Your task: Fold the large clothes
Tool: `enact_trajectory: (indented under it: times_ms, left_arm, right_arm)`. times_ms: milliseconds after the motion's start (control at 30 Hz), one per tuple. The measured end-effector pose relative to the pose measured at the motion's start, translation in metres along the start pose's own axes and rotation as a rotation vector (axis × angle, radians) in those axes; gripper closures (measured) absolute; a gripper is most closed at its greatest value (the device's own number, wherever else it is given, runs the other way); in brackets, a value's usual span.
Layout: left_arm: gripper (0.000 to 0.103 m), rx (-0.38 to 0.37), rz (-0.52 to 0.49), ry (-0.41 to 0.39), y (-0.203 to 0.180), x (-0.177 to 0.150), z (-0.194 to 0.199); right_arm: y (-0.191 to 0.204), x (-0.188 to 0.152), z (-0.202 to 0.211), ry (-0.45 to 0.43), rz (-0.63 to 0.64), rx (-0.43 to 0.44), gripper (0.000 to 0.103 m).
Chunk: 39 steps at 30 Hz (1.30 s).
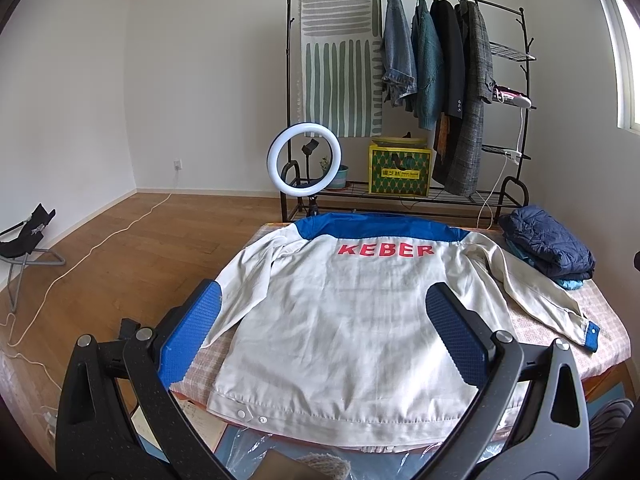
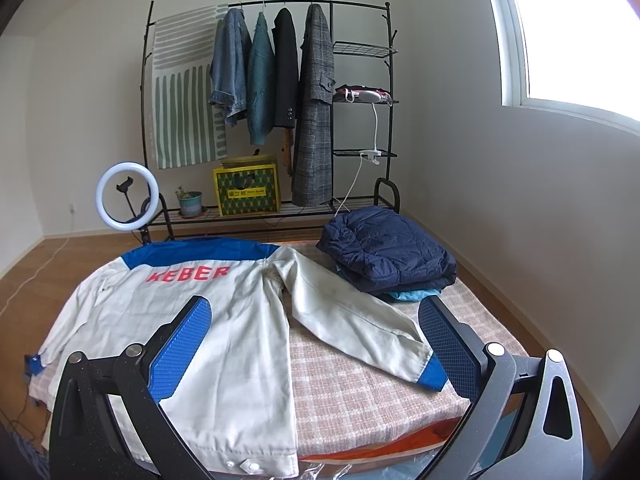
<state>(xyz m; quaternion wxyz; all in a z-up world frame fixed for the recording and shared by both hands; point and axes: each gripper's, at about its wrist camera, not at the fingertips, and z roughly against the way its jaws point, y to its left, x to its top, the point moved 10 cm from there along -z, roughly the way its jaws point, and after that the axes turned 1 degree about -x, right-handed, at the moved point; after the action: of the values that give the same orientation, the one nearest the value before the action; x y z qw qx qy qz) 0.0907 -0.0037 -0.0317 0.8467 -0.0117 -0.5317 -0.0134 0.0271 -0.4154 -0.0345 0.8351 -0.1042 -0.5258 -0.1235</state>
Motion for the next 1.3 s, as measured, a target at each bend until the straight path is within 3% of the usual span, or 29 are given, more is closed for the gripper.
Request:
enact_trajectory:
  times_ms: [1300]
  left_arm:
    - [0.000,0.008,-0.004,-0.001,0.0009,0.0010,0.0040]
  right_arm:
    - [0.0040,0.0011,-0.0025,0.000,0.014,0.008,0.000]
